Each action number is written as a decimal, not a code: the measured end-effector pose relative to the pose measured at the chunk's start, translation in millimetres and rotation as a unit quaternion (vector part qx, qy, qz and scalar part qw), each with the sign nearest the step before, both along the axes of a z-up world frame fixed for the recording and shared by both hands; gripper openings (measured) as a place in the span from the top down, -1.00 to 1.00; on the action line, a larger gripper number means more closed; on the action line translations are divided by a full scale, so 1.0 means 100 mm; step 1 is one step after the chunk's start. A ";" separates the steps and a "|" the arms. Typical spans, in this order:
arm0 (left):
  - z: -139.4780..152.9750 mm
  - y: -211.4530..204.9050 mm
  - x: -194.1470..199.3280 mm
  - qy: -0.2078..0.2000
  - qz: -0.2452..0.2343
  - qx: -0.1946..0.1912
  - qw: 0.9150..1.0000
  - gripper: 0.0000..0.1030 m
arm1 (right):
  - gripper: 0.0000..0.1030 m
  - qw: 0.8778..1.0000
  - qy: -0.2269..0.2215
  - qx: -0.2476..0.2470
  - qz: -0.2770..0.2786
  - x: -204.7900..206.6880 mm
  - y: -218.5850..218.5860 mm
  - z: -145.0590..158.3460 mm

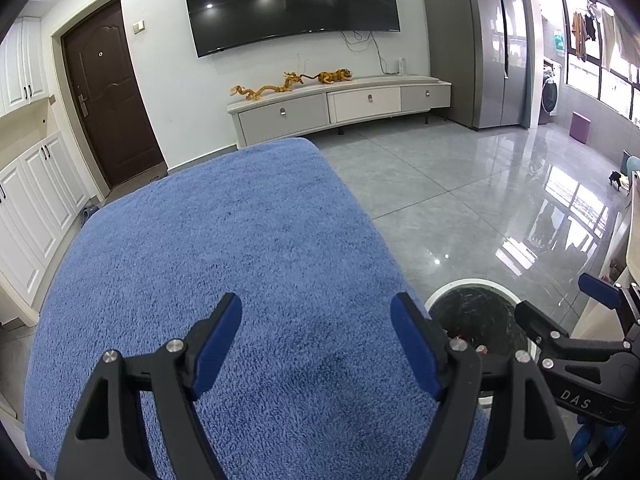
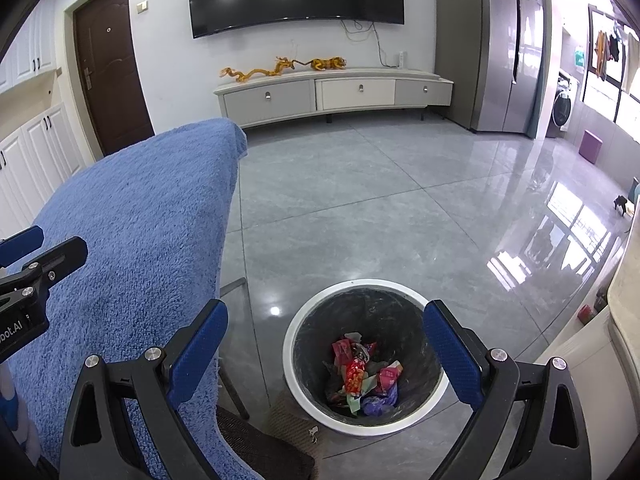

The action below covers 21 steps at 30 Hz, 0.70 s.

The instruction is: Collect trash

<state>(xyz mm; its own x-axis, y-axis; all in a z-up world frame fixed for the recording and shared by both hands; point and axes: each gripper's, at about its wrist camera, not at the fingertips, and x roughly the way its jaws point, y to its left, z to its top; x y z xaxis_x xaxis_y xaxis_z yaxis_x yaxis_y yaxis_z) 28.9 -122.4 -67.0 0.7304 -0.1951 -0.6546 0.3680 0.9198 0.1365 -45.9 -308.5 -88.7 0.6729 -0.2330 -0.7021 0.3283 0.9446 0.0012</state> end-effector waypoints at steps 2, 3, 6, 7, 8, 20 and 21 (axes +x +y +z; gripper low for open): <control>0.00 0.00 0.01 0.002 0.001 0.000 1.000 -0.48 | -0.88 1.000 0.000 -0.001 0.000 0.01 0.00 0.00; 0.00 0.01 0.01 0.004 0.000 0.000 1.000 -0.48 | -0.88 1.000 0.000 0.000 0.000 0.01 0.00 0.00; -0.02 0.00 0.03 0.009 -0.001 0.001 1.000 -0.48 | -0.88 1.000 0.002 0.000 0.000 0.00 0.01 -0.01; -0.02 0.00 0.02 0.009 -0.001 0.001 1.000 -0.48 | -0.88 1.000 0.004 -0.001 0.000 0.00 0.01 -0.01; -0.03 0.00 0.02 0.010 -0.002 0.002 1.000 -0.48 | -0.88 1.000 0.004 -0.001 0.000 0.01 0.00 -0.01; -0.04 -0.01 0.06 0.023 -0.007 0.001 1.000 -0.48 | -0.88 1.000 0.009 0.003 -0.003 0.00 -0.01 -0.03; -0.04 -0.02 0.07 0.023 -0.007 0.002 1.000 -0.48 | -0.88 1.000 0.009 0.003 -0.003 0.00 -0.01 -0.04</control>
<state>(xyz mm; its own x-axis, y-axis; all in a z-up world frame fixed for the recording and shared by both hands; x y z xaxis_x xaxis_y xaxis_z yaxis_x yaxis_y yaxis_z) 35.4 -124.0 -71.5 0.6963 -0.2035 -0.6883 0.3875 0.9138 0.1218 -45.9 -309.6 -92.3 0.6591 -0.2328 -0.7151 0.3337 0.9427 0.0007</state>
